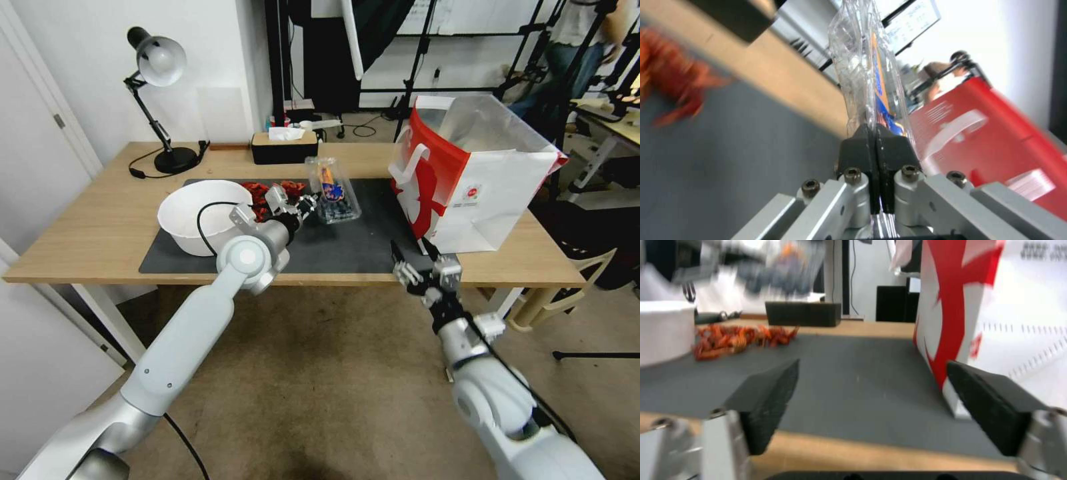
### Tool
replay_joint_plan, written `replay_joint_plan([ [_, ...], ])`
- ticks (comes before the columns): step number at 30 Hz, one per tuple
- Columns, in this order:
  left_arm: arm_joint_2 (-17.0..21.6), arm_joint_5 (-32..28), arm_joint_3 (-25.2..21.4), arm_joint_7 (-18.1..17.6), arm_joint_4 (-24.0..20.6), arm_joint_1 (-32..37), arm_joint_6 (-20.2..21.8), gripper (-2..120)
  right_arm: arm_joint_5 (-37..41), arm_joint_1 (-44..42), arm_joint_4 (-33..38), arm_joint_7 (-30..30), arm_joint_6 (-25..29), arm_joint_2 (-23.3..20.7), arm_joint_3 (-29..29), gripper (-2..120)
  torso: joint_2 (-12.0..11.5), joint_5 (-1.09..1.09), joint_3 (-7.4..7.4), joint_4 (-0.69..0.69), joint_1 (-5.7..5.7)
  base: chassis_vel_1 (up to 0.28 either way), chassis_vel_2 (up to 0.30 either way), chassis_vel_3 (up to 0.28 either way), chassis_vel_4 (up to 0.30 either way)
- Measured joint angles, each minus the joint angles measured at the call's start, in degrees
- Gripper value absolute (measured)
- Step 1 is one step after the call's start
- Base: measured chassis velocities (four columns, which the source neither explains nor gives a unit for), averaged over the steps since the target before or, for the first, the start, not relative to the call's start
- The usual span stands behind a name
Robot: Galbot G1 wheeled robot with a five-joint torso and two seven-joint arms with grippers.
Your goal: Close the takeout container lid, then place the container into the takeout bag.
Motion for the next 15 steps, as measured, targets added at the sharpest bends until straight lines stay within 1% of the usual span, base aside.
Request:
replay_joint_plan([
  [2, 0.2, 1.2, 0.7, 1.1, -0.1, -1.9, -0.6, 0, -1.8, -2.2, -0.1, -0.1, 1.4, 1.2, 0.0, 96, 0.0, 0.02, 0.0, 0.0, 0.0, 0.0, 0.0, 0.0, 0.0],
  [4, 0.3, 2.5, 1.7, 2.2, -0.1, -4.7, -1.3, 0, -3.3, -4.3, 0.0, -0.2, 2.5, 2.3, -0.1, 100, 0.0, 0.0, 0.01, -0.01, 0.01, 0.0, 0.0, 0.0, 0.0],
  [5, 0.3, 2.5, 1.7, 2.2, -0.1, -4.7, -1.3, 0, -3.3, -4.3, 0.0, -0.2, 2.5, 2.3, -0.1, 100, 0.0, 0.0, 0.01, -0.01, 0.01, 0.0, 0.0, 0.0, 0.0],
  [6, 0.2, 3.1, 2.4, 2.8, 0.1, -6.2, -1.8, 0, -3.8, -5.0, 0.0, -0.2, 2.9, 2.7, -0.2, 100, 0.0, 0.01, 0.01, 0.01, 0.01, 0.0, 0.0, 0.0, 0.0],
  [9, -1.0, 5.4, 4.5, 5.3, 2.7, -12.6, -3.5, 0, -5.4, -7.1, 0.1, -0.4, 4.2, 4.0, -0.2, 100, 0.0, 0.01, 0.01, 0.0, 0.0, 0.0, 0.0, 0.0, 0.0],
  [10, -1.0, 5.4, 4.5, 5.3, 2.7, -12.6, -3.5, 0, -5.4, -7.1, 0.1, -0.4, 4.2, 4.0, -0.2, 100, 0.0, 0.01, 0.01, 0.0, 0.0, 0.0, 0.0, 0.0, 0.0],
  [12, -2.6, 7.6, 6.0, 6.7, 5.2, -17.8, -4.6, 0, -6.3, -8.3, 0.1, -0.4, 4.7, 4.9, -0.3, 100, 0.0, 0.02, 0.01, -0.01, 0.01, 0.0, 0.0, 0.0, 0.0],
  [14, -2.9, 7.9, 6.3, 6.9, 5.6, -18.6, -4.8, 0, -6.4, -8.5, 0.1, -0.4, 4.8, 5.0, -0.3, 100, 0.0, 0.02, 0.01, -0.01, 0.01, 0.0, 0.0, 0.0, 0.0],
  [15, -4.1, 9.5, 7.6, 7.7, 7.2, -21.7, -5.5, 0, -6.8, -9.1, 0.1, -0.5, 5.0, 5.4, -0.4, 100, 0.0, 0.03, 0.01, -0.01, 0.0, 0.0, 0.0, 0.0, 0.0],
])
